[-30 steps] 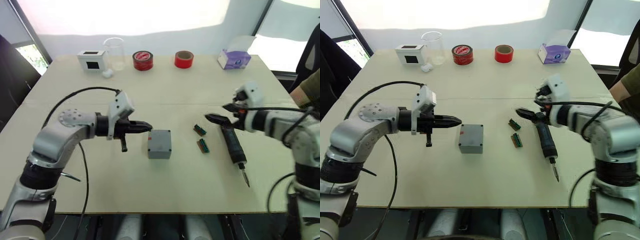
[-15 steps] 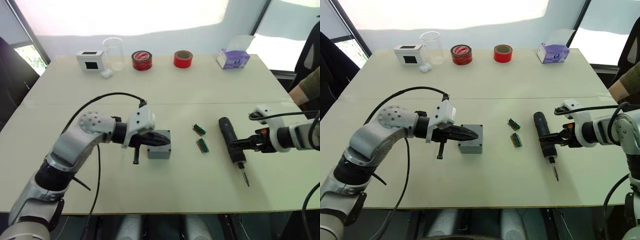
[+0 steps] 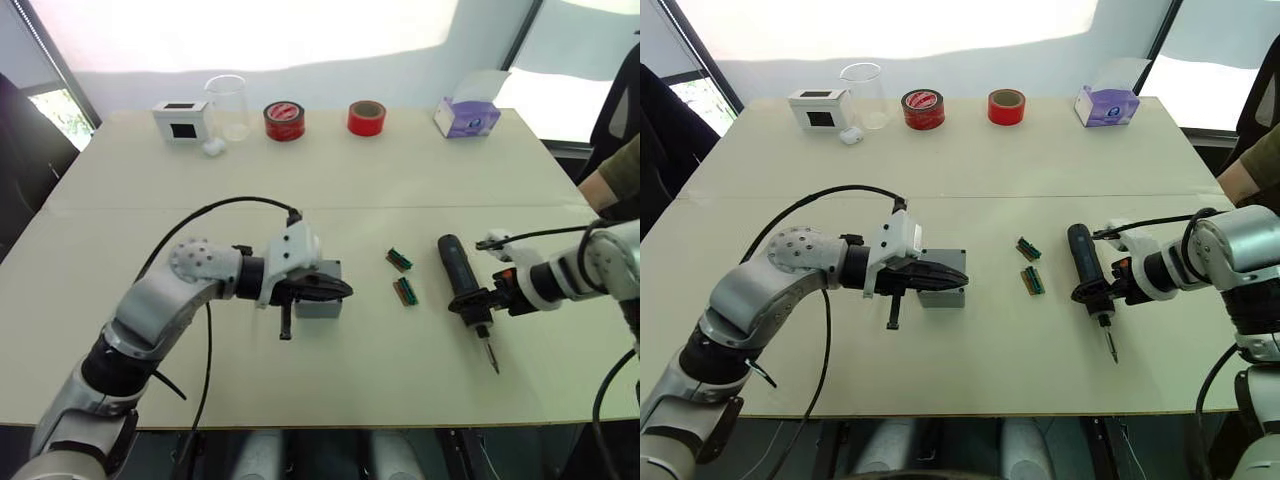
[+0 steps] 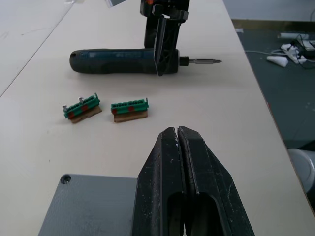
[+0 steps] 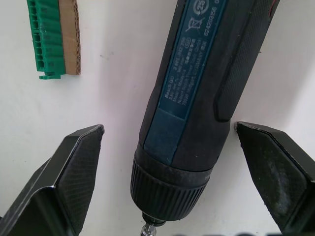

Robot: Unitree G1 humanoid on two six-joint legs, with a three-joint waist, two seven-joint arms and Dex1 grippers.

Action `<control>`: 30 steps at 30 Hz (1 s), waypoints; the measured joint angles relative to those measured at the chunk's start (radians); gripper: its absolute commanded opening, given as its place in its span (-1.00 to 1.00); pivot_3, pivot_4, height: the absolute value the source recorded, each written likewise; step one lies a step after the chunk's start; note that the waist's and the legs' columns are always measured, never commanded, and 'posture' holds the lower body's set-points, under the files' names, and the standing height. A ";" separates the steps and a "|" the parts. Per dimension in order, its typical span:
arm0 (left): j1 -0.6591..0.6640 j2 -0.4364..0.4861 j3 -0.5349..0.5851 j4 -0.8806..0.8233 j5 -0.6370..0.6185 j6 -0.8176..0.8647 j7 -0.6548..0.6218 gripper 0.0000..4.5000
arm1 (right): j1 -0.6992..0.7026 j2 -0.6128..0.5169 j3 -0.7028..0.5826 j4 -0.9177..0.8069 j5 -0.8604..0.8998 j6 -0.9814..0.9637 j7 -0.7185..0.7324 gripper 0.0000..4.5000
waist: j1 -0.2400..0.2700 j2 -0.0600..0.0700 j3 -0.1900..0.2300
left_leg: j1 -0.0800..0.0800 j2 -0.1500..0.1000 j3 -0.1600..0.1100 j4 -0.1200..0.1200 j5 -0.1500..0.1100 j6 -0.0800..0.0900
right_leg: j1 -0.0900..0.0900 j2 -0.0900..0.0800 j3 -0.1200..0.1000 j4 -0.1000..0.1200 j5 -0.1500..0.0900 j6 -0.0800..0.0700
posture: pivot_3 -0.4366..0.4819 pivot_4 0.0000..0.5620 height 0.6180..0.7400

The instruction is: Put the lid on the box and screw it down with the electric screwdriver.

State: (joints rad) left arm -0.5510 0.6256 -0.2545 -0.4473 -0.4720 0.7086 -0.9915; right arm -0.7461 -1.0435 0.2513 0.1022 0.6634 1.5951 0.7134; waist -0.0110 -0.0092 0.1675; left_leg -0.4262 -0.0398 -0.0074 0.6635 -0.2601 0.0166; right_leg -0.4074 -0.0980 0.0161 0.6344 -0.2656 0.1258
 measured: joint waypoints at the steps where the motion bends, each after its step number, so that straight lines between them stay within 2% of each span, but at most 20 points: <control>1: 0.003 -0.001 0.002 -0.005 -0.001 0.004 0.009 -1.00 | -0.014 0.000 0.035 -0.004 -0.016 -0.008 0.005 0.70 | 0.000 -0.001 0.000 | 0.000 0.000 0.000 0.000 0.000 0.000 | 0.000 0.000 0.000 0.000 0.000 0.000 | -0.05 -0.47 1.00; 4: 0.006 -0.006 0.006 -0.008 -0.006 0.011 0.026 -1.00 | -0.040 -0.002 0.105 -0.012 -0.063 -0.027 0.019 0.22 | 0.000 -0.002 -0.001 | 0.000 0.000 0.000 0.000 0.000 0.000 | 0.001 0.000 0.000 0.000 0.000 0.000 | -0.05 -0.47 1.00; 8: 0.006 -0.007 0.007 -0.008 -0.012 0.011 0.040 -1.00 | -0.055 -0.009 0.154 -0.014 -0.097 -0.041 0.045 -0.20 | 0.000 -0.002 -0.001 | 0.000 0.000 -0.001 0.000 0.000 0.000 | 0.001 0.000 0.000 0.000 0.000 0.000 | -0.05 -0.47 1.00; 15: 0.019 0.003 0.027 -0.005 -0.012 0.011 0.058 -1.00 | -0.059 -0.013 0.161 0.009 -0.126 -0.042 0.074 -0.20 | 0.005 -0.002 -0.001 | 0.000 0.000 -0.001 0.000 0.000 0.000 | 0.002 0.000 -0.001 -0.001 0.000 0.000 | -0.05 -0.47 1.00; 19: 0.019 0.029 0.042 0.028 -0.005 0.004 0.055 -1.00 | -0.112 0.044 0.122 0.150 -0.152 -0.062 0.065 -0.20 | -0.001 -0.002 -0.001 | 0.000 0.000 -0.001 0.001 0.000 0.000 | 0.002 0.000 0.000 -0.001 0.000 0.000 | -0.05 -0.47 1.00; 23: 0.018 0.076 0.069 0.085 0.006 -0.012 0.034 -1.00 | -0.159 0.064 0.068 0.256 -0.243 -0.207 -0.001 -0.20 | 0.001 0.002 0.001 | -0.002 -0.001 0.001 -0.001 0.000 -0.001 | -0.003 0.000 0.000 0.000 0.001 0.000 | -0.05 -0.47 1.00; 25: 0.018 0.100 0.094 0.109 0.006 -0.020 0.022 -1.00 | -0.168 0.076 -0.016 0.254 -0.267 -0.312 -0.033 -0.20 | 0.000 0.004 0.002 | -0.003 0.000 0.001 -0.002 0.002 -0.003 | -0.005 0.000 0.000 0.000 0.001 0.000 | -0.05 -0.47 1.00; 26: 0.015 0.108 0.110 0.127 0.005 -0.021 0.011 -1.00 | -0.169 0.128 -0.140 0.245 -0.255 -0.372 -0.071 -0.20 | -0.003 0.004 0.002 | -0.003 0.000 0.001 -0.002 0.002 -0.004 | -0.005 0.001 0.001 0.000 0.001 0.000 | -0.05 -0.47 1.00; 30: -0.004 0.109 0.112 0.158 0.007 -0.033 -0.011 -1.00 | -0.159 0.313 -0.433 0.113 -0.165 -0.531 -0.161 -0.20 | -0.004 0.004 0.002 | -0.003 0.001 0.001 -0.003 0.002 -0.004 | -0.005 0.002 0.001 0.000 0.001 0.000 | -0.05 -0.47 1.00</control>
State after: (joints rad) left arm -0.5555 0.7342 -0.1421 -0.2891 -0.4645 0.6757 -1.0020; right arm -0.9052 -0.7305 -0.1815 0.2156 0.4982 1.0636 0.5524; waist -0.0146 -0.0056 0.1699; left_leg -0.4295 -0.0388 -0.0062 0.6606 -0.2580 0.0130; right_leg -0.4127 -0.0962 0.0172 0.6345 -0.2648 0.1261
